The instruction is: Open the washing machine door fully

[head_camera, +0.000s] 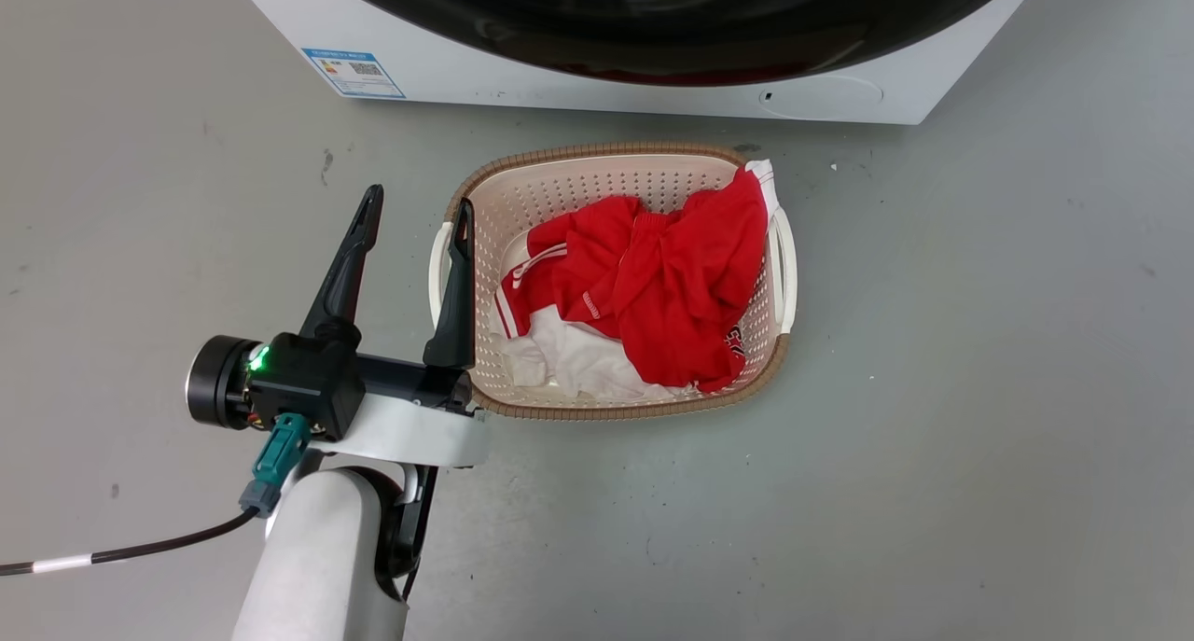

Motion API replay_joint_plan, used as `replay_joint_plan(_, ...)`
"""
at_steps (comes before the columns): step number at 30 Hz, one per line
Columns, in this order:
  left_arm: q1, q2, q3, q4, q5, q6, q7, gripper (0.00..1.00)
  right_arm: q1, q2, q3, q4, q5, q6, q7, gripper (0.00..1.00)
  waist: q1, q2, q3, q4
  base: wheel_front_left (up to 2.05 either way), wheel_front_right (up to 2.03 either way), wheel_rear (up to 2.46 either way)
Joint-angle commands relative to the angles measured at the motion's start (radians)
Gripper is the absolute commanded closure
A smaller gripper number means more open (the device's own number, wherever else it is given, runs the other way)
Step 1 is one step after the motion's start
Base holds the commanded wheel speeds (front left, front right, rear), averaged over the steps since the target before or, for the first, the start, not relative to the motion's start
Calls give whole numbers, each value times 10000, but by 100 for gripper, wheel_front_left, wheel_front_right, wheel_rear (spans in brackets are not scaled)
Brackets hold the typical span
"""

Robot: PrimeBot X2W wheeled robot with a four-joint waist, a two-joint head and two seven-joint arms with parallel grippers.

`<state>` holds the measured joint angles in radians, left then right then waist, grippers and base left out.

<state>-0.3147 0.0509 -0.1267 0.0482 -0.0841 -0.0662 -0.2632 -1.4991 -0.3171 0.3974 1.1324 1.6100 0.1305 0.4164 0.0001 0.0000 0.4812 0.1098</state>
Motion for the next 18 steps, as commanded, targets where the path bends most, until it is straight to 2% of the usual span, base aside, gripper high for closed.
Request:
replay_joint_plan(1,-132,-10,-13,23,-35,37,-24,0,167,186,60,-132,104,4,279,100,-1,0,-33,-12,0,0,0)
replay_joint_plan(7,-27,-9,16,140,-7,44,-24,0,626,250,103,-465,306,15,1227,100,-1,0,-324,-72,0,0,0)
replay_joint_plan(18,473,-9,73,412,-23,138,-24,0,1923,97,173,-970,614,13,2318,100,-1,0,-1320,-198,0,0,0)
